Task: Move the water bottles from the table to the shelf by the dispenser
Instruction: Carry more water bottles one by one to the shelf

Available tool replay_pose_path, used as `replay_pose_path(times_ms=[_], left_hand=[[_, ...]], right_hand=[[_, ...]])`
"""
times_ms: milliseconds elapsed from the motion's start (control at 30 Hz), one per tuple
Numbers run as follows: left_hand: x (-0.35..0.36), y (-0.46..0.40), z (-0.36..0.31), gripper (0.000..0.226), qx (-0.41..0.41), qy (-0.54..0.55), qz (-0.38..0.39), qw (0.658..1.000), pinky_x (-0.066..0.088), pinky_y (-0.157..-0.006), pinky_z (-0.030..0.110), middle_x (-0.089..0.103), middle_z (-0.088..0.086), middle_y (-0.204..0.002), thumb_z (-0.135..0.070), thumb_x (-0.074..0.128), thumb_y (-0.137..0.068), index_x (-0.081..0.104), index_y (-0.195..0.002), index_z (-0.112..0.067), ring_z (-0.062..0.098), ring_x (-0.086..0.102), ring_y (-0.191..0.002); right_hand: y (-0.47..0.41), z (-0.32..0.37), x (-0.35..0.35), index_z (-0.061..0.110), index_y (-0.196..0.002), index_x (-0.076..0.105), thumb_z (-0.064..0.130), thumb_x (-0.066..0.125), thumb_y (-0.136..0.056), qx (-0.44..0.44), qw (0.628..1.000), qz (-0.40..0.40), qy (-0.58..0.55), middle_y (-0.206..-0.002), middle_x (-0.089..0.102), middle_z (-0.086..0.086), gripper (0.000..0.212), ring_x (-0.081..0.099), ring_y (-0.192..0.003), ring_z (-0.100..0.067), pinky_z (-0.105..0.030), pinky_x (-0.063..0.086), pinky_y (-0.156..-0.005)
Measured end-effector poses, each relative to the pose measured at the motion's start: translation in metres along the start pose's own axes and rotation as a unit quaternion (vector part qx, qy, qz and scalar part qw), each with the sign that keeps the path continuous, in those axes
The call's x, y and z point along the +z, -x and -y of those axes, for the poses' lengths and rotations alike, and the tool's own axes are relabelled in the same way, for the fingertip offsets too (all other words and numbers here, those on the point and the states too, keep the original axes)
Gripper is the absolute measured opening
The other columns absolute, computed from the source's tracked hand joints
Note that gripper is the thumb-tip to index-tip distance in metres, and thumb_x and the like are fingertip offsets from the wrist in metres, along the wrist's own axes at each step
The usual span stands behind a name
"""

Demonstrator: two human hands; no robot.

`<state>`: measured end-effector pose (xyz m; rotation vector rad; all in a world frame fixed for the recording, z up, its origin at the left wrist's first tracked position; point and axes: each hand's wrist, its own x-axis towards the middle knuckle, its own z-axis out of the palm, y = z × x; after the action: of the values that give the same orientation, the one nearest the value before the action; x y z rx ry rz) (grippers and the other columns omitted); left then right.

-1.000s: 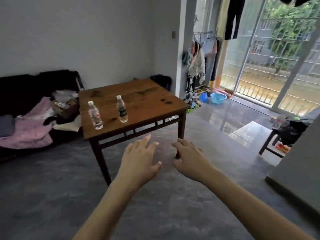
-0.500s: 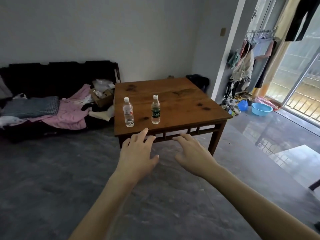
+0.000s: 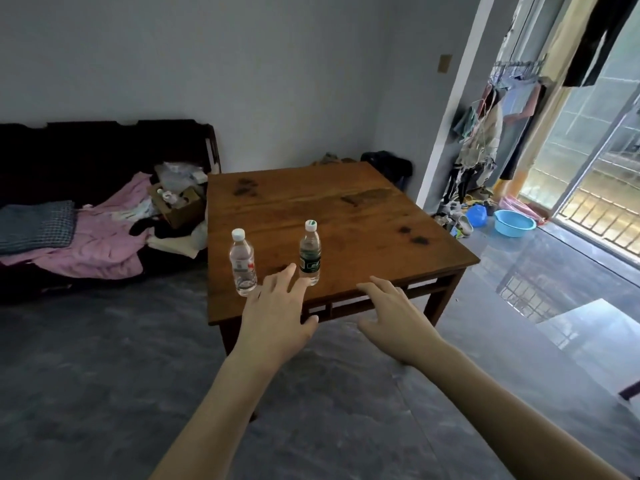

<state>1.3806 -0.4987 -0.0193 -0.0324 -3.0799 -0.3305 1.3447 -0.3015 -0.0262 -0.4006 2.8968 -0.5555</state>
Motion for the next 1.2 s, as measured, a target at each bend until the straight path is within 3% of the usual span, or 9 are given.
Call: replay_pose_path(times_ms=[367,667,900,1200], left_hand=[[0.016,-0.136,0.028,0.069,-0.041,-0.014,-0.001,0.999,0.020,-0.121,0.045,0.014,-0.001,-0.168,-0.053,0.053,-0.095,0.027,-0.154,-0.029,0.023,0.018,-0.153],[0.027,-0.254,0.032,0.076,-0.073,-0.002,0.009,0.997,0.029,-0.119,0.041,0.014,-0.004,-0.167,-0.049,0.059,-0.094,0.021,-0.156,-0.028,0.020,0.020,-0.152],[0.053,-0.301,0.053,0.090,-0.079,-0.014,0.059,0.995,0.028,-0.119,0.042,0.012,-0.005,-0.167,-0.052,0.068,-0.087,0.017,-0.157,-0.029,0.020,0.017,-0.152],[0.082,-0.336,0.082,0.103,-0.082,0.038,0.118,0.989,0.029,-0.121,0.045,0.012,-0.009,-0.167,-0.060,0.074,-0.077,0.015,-0.157,-0.033,0.018,0.019,-0.152]], right_hand=[[-0.147,-0.030,0.005,0.029,-0.151,0.029,0.036,0.052,-0.092,-0.002,0.999,0.034,-0.005,-0.163,0.019,0.001,0.064,0.024,-0.146,-0.025,-0.051,0.031,-0.113],[-0.277,-0.064,-0.009,0.029,-0.152,0.028,0.034,0.054,-0.091,-0.028,0.997,0.065,-0.011,-0.163,0.019,0.001,0.066,0.025,-0.147,-0.023,-0.050,0.031,-0.114],[-0.334,-0.065,0.017,0.027,-0.153,0.027,0.032,0.053,-0.092,-0.052,0.990,0.128,-0.018,-0.163,0.018,0.000,0.067,0.023,-0.148,-0.025,-0.051,0.030,-0.115],[-0.379,-0.060,0.043,0.029,-0.152,0.028,0.032,0.056,-0.093,-0.025,0.988,0.146,-0.040,-0.163,0.021,0.002,0.065,0.023,-0.148,-0.024,-0.051,0.028,-0.115]])
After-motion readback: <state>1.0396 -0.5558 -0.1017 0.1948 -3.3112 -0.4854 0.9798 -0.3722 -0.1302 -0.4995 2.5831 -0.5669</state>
